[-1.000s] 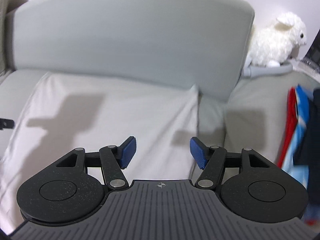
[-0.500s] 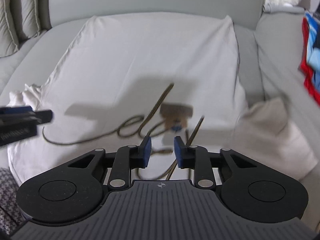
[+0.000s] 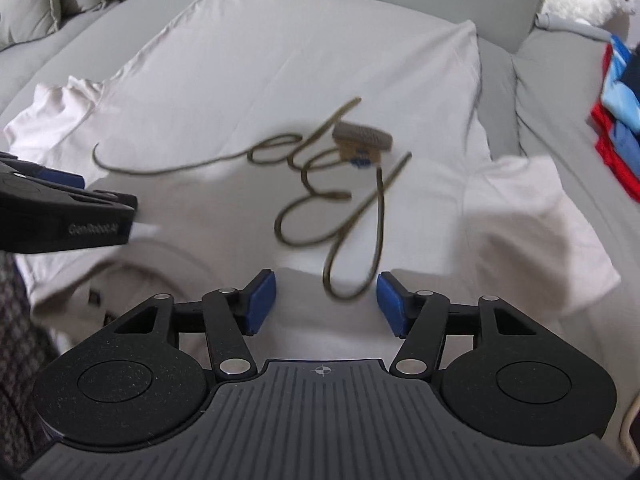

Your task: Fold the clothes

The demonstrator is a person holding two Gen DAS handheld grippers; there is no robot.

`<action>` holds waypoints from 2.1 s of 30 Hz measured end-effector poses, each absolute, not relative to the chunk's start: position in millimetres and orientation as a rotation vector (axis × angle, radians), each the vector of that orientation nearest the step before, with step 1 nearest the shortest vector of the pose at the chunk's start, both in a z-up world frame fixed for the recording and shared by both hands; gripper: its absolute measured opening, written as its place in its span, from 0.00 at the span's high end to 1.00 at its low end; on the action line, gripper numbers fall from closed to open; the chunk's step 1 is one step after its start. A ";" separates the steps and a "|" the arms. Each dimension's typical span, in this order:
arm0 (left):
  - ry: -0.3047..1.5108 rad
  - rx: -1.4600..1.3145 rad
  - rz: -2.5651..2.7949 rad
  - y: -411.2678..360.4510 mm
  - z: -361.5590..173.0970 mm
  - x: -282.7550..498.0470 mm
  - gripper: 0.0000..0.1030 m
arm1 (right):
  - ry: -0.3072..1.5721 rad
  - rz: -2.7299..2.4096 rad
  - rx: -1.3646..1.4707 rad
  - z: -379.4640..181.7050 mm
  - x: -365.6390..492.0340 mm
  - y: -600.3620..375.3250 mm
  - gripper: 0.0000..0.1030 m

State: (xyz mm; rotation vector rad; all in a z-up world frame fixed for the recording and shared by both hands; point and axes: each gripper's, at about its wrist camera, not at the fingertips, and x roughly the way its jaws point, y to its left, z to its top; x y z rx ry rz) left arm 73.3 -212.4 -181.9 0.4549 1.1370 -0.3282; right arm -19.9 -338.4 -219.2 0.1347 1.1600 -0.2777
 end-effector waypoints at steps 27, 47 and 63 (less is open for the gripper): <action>1.058 0.375 -0.380 -152.8 -167.1 15.7 0.50 | 1.105 -0.261 0.308 -195.4 -91.3 -317.5 0.37; 0.868 0.279 -0.458 -95.0 -92.7 -0.5 0.41 | 0.784 -0.384 0.217 -113.5 -170.3 -327.1 0.35; 0.904 0.270 -0.413 -99.5 -126.5 -2.1 0.32 | 0.875 -0.468 0.300 -156.4 -173.7 -345.2 0.33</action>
